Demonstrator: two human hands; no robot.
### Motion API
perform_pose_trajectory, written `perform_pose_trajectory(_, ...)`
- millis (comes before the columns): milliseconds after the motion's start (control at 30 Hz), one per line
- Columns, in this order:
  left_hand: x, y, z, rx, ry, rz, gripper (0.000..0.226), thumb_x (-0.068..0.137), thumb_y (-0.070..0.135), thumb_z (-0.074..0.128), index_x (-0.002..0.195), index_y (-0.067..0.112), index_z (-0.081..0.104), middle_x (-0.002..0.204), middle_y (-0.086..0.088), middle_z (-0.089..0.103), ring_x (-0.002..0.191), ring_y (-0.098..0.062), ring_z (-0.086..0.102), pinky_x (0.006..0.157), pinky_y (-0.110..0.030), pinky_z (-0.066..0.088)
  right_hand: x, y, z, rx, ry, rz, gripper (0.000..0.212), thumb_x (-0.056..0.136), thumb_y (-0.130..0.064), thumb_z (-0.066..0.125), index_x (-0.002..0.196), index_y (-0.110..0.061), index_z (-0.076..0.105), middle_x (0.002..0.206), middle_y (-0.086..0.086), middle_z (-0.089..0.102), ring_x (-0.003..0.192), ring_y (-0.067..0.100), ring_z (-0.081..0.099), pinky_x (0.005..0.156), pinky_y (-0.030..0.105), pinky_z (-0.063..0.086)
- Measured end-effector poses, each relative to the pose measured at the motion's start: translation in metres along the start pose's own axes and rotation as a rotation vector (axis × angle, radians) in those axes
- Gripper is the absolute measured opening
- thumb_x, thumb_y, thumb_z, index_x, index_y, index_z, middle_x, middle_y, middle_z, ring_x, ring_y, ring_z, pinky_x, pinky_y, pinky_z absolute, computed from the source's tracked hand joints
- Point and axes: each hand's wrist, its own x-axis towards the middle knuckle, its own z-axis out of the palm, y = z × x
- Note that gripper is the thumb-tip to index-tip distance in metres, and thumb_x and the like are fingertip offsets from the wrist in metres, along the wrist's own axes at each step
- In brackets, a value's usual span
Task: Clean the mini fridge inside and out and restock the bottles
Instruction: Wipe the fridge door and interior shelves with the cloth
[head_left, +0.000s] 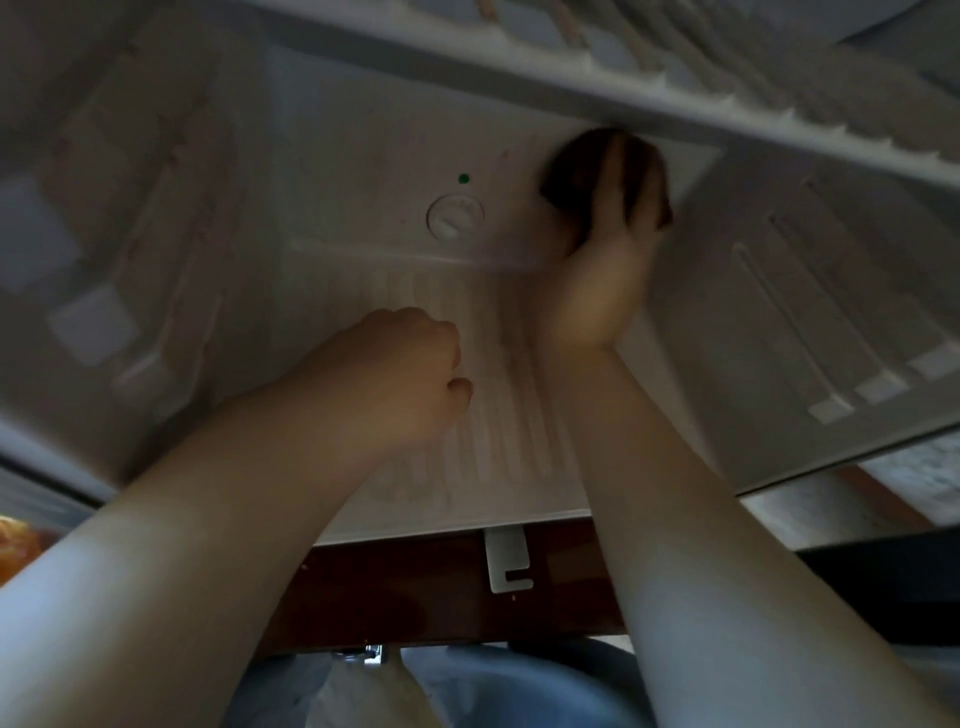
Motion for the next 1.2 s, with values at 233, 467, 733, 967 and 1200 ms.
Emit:
perform_pose_trajectory(233, 0.001, -0.001, -0.001, 0.039, 0.014, 0.005, 0.038, 0.092, 0.037, 0.050, 0.120, 0.012, 0.058, 0.121, -0.012, 0.056, 0.112, -0.030, 0.054, 0.094, -0.037, 0.044, 0.003, -0.025, 0.017, 0.161, -0.037, -0.303, 0.022, 0.087, -0.009, 0.061, 0.108, -0.010, 0.068, 0.111, 0.003, 0.061, 0.107, 0.002, 0.051, 0.097, 0.010, 0.036)
perform_pose_trajectory(467, -0.001, 0.002, 0.001, 0.005, 0.021, 0.001, 0.040, 0.094, 0.037, 0.047, 0.126, 0.013, 0.055, 0.124, -0.012, 0.052, 0.113, -0.031, 0.051, 0.095, -0.039, 0.045, 0.024, 0.037, -0.022, -0.055, 0.167, 0.230, 0.032, 0.086, -0.008, 0.054, 0.116, -0.007, 0.067, 0.112, 0.012, 0.062, 0.097, 0.012, 0.053, 0.088, 0.008, 0.036)
perform_pose_trajectory(733, -0.010, -0.003, 0.006, 0.002, 0.057, 0.035, 0.042, 0.093, 0.037, 0.049, 0.127, 0.013, 0.053, 0.126, -0.008, 0.049, 0.116, -0.027, 0.047, 0.097, -0.039, 0.042, 0.017, -0.022, 0.009, 0.194, 0.260, 0.154, 0.039, 0.072, -0.006, 0.060, 0.109, -0.006, 0.072, 0.096, 0.014, 0.057, 0.080, 0.010, 0.049, 0.074, -0.008, 0.027)
perform_pose_trajectory(967, -0.026, 0.000, 0.008, 0.019, 0.169, 0.013, 0.025, 0.095, 0.024, 0.050, 0.118, 0.014, 0.051, 0.122, -0.004, 0.046, 0.117, -0.025, 0.042, 0.098, -0.038, 0.041, 0.003, -0.073, 0.033, 0.277, 0.070, -0.062, 0.030, 0.064, -0.009, 0.065, 0.093, -0.007, 0.073, 0.098, 0.017, 0.060, 0.087, 0.021, 0.060, 0.070, 0.009, 0.039)
perform_pose_trajectory(1200, -0.052, 0.013, 0.033, -0.025, 0.184, -0.011, 0.026, 0.080, 0.011, 0.059, 0.106, 0.009, 0.063, 0.114, -0.008, 0.059, 0.109, -0.027, 0.055, 0.084, -0.034, 0.051, -0.004, -0.092, 0.052, 0.290, -0.050, -0.211, 0.027, 0.068, -0.014, 0.071, 0.095, -0.013, 0.076, 0.101, 0.016, 0.064, 0.090, 0.026, 0.066, 0.073, 0.027, 0.050)
